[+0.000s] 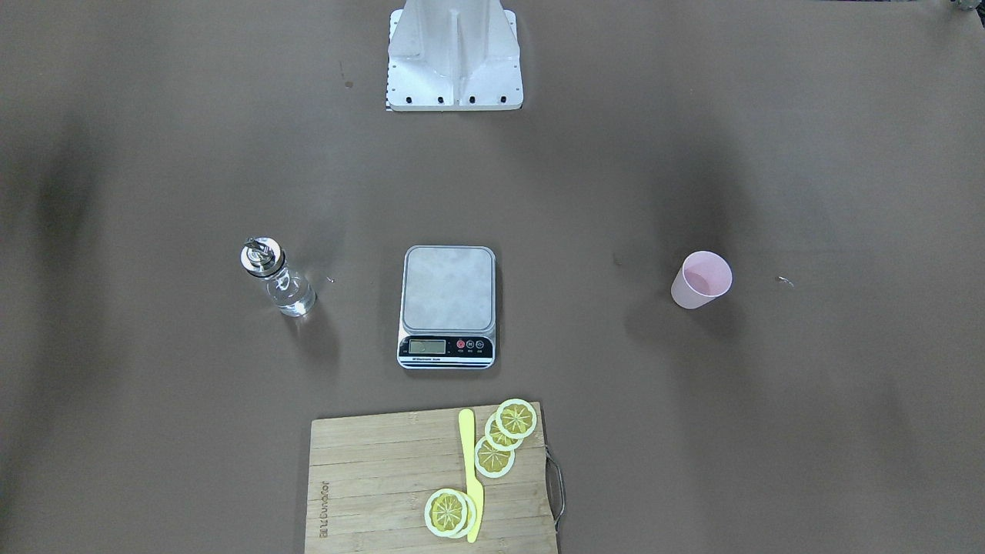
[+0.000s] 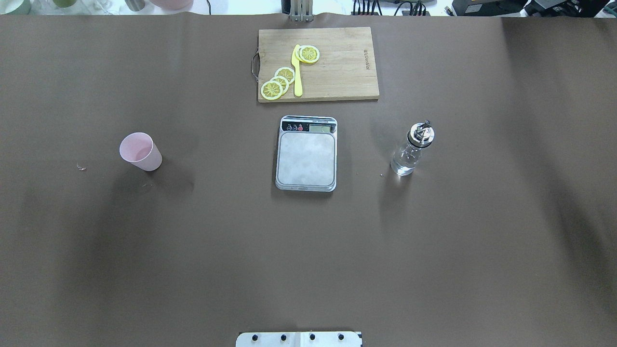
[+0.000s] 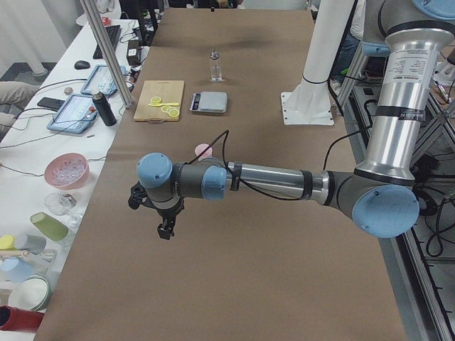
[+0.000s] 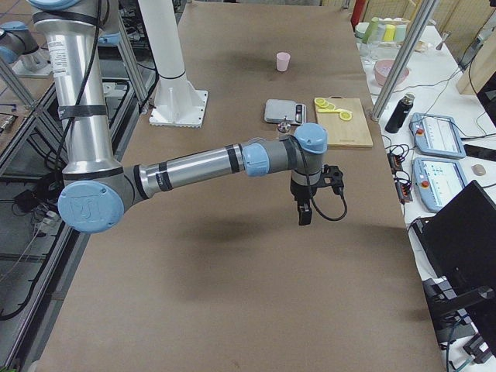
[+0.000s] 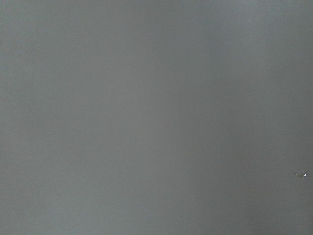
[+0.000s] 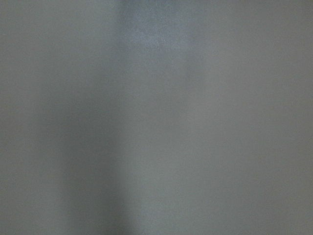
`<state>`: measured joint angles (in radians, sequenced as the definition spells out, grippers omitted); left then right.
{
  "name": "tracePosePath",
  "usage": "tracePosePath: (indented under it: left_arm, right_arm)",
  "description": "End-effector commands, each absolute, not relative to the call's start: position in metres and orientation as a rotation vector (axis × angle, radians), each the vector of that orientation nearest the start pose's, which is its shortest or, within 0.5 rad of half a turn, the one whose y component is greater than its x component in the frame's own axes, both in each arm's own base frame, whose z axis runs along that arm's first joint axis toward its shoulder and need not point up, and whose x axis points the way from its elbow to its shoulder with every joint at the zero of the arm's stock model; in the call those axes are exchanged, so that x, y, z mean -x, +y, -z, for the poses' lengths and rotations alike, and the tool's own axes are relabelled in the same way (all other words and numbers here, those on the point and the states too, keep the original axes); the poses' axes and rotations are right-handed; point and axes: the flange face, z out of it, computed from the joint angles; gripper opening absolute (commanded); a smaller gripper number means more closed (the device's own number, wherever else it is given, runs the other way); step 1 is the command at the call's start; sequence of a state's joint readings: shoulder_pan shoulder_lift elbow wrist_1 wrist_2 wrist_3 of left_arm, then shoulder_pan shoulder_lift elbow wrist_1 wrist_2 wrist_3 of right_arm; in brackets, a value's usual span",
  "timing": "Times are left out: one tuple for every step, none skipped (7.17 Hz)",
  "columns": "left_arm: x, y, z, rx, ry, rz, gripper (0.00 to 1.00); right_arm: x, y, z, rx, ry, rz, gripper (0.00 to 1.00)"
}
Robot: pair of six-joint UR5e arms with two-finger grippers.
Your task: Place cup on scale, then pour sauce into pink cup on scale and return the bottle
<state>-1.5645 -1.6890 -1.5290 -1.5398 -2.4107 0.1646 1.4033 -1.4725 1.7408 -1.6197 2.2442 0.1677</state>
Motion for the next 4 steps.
tracePosePath:
  left_arm:
    - [0.056,-0.541,-0.613,-0.121,0.838,-0.185,0.98]
    - [0.055,-0.544,-0.596,-0.154,0.834,-0.198,0.98]
    - [0.053,-0.546,-0.59,-0.149,0.865,-0.194,0.98]
    - [0.044,-0.548,-0.579,-0.15,0.942,-0.187,0.98]
  right_arm:
    - [0.019,-0.537,-0.541,-0.089,-0.706,0.073,1.0]
    - [0.019,-0.537,-0.548,-0.078,-0.706,0.069,1.0]
    - [0.021,-0.538,-0.551,-0.073,-0.707,0.069,1.0]
    - [0.021,-0.541,-0.555,-0.064,-0.706,0.066,1.0]
